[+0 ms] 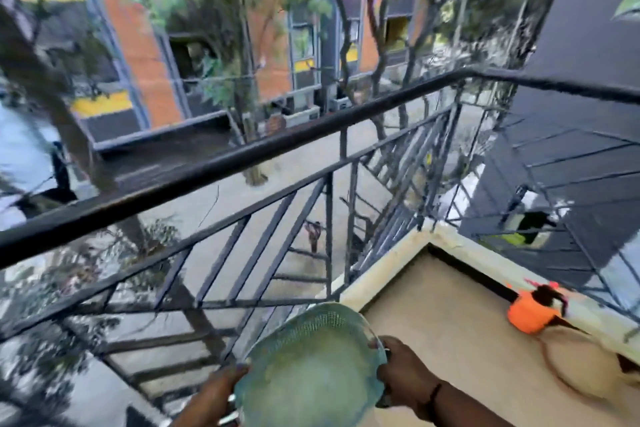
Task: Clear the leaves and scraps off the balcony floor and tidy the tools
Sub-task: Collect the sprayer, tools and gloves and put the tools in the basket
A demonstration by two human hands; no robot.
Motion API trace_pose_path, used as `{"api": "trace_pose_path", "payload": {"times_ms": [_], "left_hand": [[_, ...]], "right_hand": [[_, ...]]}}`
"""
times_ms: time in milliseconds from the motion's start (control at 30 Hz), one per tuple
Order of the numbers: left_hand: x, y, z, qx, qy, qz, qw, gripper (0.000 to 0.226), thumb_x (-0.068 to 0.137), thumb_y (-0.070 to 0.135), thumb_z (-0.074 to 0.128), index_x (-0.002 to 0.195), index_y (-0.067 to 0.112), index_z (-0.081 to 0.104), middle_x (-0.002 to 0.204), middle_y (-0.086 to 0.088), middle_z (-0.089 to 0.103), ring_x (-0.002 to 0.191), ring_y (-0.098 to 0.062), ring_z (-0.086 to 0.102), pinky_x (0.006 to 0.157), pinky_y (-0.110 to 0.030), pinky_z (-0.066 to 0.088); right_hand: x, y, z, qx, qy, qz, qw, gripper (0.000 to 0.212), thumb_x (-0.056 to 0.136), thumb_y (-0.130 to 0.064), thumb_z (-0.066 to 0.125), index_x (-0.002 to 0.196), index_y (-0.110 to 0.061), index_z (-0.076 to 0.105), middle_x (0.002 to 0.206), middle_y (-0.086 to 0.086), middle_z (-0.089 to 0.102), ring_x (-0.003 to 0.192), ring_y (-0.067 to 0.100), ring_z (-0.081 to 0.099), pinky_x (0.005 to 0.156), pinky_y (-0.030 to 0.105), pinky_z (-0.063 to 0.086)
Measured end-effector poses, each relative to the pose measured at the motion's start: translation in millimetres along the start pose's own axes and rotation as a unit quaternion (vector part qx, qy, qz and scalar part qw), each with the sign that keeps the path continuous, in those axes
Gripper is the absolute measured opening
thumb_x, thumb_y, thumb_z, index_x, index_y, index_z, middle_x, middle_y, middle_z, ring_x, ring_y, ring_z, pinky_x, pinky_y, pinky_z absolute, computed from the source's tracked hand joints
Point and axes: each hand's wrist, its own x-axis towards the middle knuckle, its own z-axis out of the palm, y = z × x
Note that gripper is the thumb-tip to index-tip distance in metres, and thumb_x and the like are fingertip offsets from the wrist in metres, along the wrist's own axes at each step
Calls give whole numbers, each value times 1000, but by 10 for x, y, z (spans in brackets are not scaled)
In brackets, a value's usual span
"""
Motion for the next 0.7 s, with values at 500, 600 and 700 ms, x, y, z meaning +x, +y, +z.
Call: {"api": "trace_pose_path", "payload": {"times_ms": [500, 600, 700], "left_hand": [[-285, 471, 2784, 153, -91, 132, 975, 38, 61, 3, 62, 99, 1, 67, 68, -14, 68, 58, -27, 61, 61, -34, 51], [-253, 660, 3043, 162, -114, 136, 971, 25, 77, -8, 55, 98, 0, 67, 75, -19, 68, 54, -27, 61, 57, -32, 51], [21, 849, 3302, 175, -145, 125, 966, 35, 83, -14, 46, 102, 7, 67, 85, -20, 69, 54, -27, 60, 57, -33, 50]], "right_hand": [[58, -160, -2704, 168, 84, 4, 982, 29, 87, 9, 44, 103, -12, 55, 101, 15, 60, 65, 30, 60, 53, 33, 55], [154, -144, -2928, 143, 120, 17, 982, 9, 91, -4, 51, 95, -7, 58, 89, 15, 52, 63, 25, 45, 57, 32, 49], [293, -137, -3088, 129, 151, 49, 979, 5, 92, -13, 55, 90, -9, 56, 85, 12, 48, 60, 22, 40, 56, 30, 48]]}}
